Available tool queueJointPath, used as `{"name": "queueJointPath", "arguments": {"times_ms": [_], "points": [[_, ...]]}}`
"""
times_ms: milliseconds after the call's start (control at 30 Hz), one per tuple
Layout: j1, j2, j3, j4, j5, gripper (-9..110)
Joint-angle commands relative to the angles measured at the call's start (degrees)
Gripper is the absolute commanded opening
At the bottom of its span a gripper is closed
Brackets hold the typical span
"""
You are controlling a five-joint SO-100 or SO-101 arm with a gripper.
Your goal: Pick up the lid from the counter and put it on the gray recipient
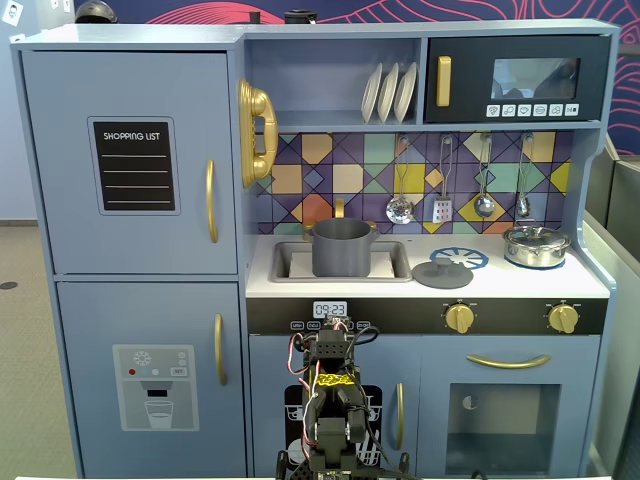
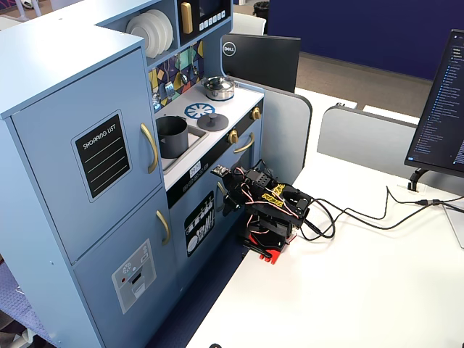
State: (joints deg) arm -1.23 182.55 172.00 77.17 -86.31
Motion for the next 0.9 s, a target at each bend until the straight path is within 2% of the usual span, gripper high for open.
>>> {"name": "queueJointPath", "arguments": {"times_ms": [0,200,400,600,733,867], "points": [[2.9,-0.4,0.0,10.4,-0.3,0],[3.0,-0.4,0.0,9.8,3.3,0],[3.7,-0.4,0.0,9.6,-2.2,0],[7.6,-0.4,-5.4,-4.0,-8.9,0],[12.0,-2.5,-16.3,-13.3,-11.5,0],[15.5,-5.5,-28.0,-16.7,-12.5,0]]}}
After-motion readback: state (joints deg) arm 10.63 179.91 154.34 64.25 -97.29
